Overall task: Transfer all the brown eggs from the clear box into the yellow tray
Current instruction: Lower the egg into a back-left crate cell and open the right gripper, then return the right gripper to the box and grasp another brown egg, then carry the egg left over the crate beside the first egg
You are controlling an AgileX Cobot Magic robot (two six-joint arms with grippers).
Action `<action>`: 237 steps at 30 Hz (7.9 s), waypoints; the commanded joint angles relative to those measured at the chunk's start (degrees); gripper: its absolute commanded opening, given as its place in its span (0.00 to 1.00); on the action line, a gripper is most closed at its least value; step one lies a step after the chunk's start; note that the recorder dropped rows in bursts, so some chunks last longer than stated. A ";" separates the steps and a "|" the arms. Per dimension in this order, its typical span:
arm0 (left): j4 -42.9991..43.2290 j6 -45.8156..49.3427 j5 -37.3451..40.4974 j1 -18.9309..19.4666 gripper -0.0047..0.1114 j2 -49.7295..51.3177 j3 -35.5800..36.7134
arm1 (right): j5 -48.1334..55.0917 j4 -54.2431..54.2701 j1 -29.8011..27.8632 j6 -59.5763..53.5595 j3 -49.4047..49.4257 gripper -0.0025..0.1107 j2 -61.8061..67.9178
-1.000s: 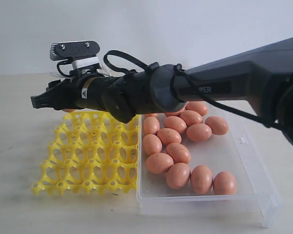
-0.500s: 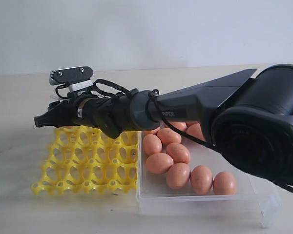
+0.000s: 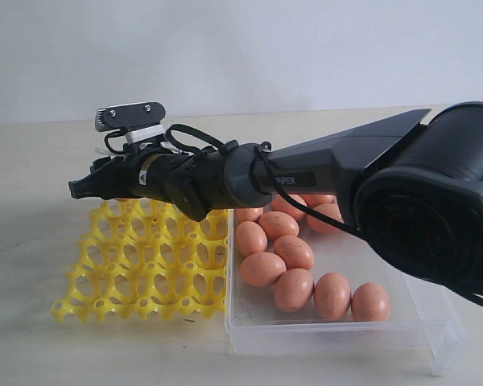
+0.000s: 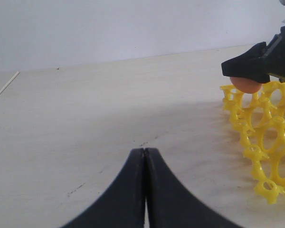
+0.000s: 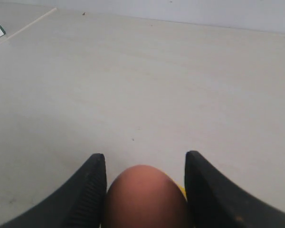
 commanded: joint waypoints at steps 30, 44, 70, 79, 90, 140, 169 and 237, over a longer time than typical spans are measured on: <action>-0.16 -0.25 -0.58 0.07 0.04 -0.32 -0.23 | -1.87 -0.46 0.96 0.43 -0.57 0.10 0.74; -0.16 -0.25 -0.58 0.07 0.04 -0.32 -0.23 | -0.11 -0.21 0.96 -0.29 -0.57 0.52 0.50; -0.16 -0.25 -0.58 0.07 0.04 -0.32 -0.23 | 55.96 -1.05 1.30 -12.51 13.17 0.02 -38.00; -0.16 -0.25 -0.58 0.07 0.04 -0.32 -0.23 | 54.96 -1.35 -10.24 -13.08 28.06 0.17 -47.26; -0.16 -0.25 -0.58 0.07 0.04 -0.32 -0.23 | 56.31 -1.92 -16.94 -20.42 26.92 0.58 -35.18; -0.16 -0.25 -0.58 0.07 0.04 -0.32 -0.23 | 54.33 -8.83 -25.65 -19.34 16.10 0.50 -17.87; -0.16 -0.25 -0.58 0.07 0.04 -0.32 -0.23 | 53.96 -3.70 -25.35 -19.95 16.10 0.02 -16.13; -0.16 -0.25 -0.58 0.07 0.04 -0.32 -0.23 | -15.60 16.67 -0.05 -21.10 16.05 0.02 -7.67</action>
